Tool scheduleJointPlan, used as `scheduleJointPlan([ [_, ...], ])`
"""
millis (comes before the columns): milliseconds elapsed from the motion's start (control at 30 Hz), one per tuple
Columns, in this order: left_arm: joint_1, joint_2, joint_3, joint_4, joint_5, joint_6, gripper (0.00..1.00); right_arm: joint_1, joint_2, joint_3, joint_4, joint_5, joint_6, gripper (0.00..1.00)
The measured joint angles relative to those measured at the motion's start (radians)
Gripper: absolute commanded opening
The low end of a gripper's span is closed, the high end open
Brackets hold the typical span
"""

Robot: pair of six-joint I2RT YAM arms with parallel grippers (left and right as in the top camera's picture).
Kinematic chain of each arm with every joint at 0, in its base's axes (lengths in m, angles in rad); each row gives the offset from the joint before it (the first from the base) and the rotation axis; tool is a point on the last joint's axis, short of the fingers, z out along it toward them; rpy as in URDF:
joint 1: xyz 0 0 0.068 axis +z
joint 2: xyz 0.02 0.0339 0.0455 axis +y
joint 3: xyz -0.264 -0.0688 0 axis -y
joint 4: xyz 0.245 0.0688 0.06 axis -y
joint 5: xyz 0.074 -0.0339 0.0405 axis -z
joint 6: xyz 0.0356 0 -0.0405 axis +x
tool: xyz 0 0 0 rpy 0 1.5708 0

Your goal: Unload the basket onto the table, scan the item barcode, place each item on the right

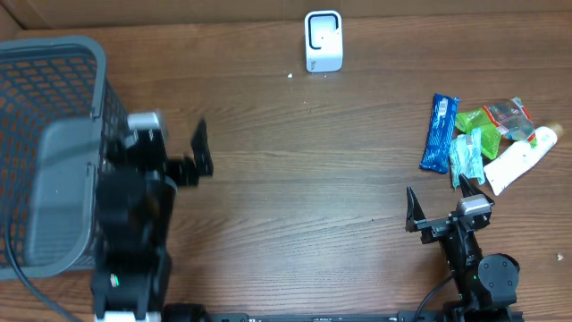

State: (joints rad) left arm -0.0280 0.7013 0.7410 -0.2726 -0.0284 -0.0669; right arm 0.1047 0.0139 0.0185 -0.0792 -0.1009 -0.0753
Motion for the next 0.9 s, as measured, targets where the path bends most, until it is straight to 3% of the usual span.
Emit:
scheduleJointPlan([
  [267, 0.064, -0.299, -0.378, 0.215, 0.098, 0.052, 1.00, 0.000, 0.000, 0.000, 0.000, 0.000, 0.000, 1.00],
  [467, 0.063, -0.438, -0.512, 0.229, 0.111, 0.132, 0.99, 0.000, 0.000, 0.000, 0.000, 0.000, 0.000, 1.00],
  [733, 0.063, -0.599, -0.642, 0.231, 0.112, 0.334, 1.00, 0.000, 0.000, 0.000, 0.000, 0.000, 0.001, 1.00],
  [900, 0.063, -0.643, -0.717, 0.209, 0.111, 0.367, 1.00, 0.000, 0.000, 0.000, 0.000, 0.000, 0.000, 1.00],
])
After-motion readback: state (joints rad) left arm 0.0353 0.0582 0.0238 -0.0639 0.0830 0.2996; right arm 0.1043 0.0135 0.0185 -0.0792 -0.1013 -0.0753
